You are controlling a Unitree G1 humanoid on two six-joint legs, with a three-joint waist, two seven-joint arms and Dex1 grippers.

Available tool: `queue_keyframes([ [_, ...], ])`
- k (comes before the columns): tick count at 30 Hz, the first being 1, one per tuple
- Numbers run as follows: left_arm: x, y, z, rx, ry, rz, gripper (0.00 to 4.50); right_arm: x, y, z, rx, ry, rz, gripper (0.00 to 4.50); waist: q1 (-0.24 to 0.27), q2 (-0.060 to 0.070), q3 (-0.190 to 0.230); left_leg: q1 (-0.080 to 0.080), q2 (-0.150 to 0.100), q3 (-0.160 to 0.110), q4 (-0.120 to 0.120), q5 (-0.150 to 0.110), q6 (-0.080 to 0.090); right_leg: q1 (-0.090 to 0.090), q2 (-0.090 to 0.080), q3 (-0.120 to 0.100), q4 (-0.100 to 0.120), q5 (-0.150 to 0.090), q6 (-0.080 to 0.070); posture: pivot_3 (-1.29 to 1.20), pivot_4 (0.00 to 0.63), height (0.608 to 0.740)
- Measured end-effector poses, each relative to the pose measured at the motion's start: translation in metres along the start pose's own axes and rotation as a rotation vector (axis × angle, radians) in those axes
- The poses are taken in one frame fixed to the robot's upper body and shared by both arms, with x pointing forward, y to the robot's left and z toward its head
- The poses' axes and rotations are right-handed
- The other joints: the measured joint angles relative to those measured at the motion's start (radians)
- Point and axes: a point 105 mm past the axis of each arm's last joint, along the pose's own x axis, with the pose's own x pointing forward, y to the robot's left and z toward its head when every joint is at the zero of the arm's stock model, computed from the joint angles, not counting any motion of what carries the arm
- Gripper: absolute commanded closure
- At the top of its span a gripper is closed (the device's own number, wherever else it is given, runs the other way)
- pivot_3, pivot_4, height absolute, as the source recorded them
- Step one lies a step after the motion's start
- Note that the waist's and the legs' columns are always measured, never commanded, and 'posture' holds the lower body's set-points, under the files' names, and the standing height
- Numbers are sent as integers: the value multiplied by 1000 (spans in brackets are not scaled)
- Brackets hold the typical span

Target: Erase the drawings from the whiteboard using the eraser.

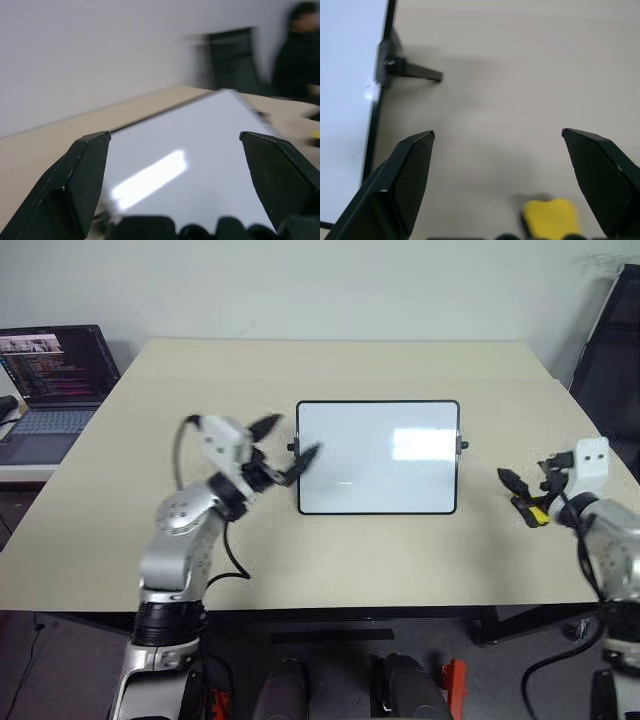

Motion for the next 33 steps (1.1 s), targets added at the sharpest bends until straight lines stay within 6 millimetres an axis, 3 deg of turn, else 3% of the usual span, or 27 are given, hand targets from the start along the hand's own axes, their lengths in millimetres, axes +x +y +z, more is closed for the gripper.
queue_keyframes([
  [4,-23,35,-26,36,54,215,0,4,12,-11,54,-133,1,28,4,0,0,0,-1,0,1,0,0,1,-1,0,0,1,1,0,150,740],
  [7,-35,46,-43,52,75,319,0,3,16,-16,62,-180,-3,28,6,0,0,0,-1,0,1,0,0,0,-1,0,-1,1,1,0,150,740],
  [17,-60,30,-83,76,108,453,0,-10,24,-41,97,-208,-29,28,5,0,0,0,0,0,1,0,0,0,-1,0,0,1,0,0,150,740],
  [25,-62,24,-97,61,112,501,0,-15,34,-40,105,-253,-56,28,5,1,-1,1,0,0,0,0,0,0,-1,0,0,1,0,0,150,740],
  [33,-70,24,-114,50,163,479,0,-15,61,-44,104,-247,-32,28,3,1,-1,1,0,0,0,0,0,1,-1,0,0,1,0,0,150,740],
])
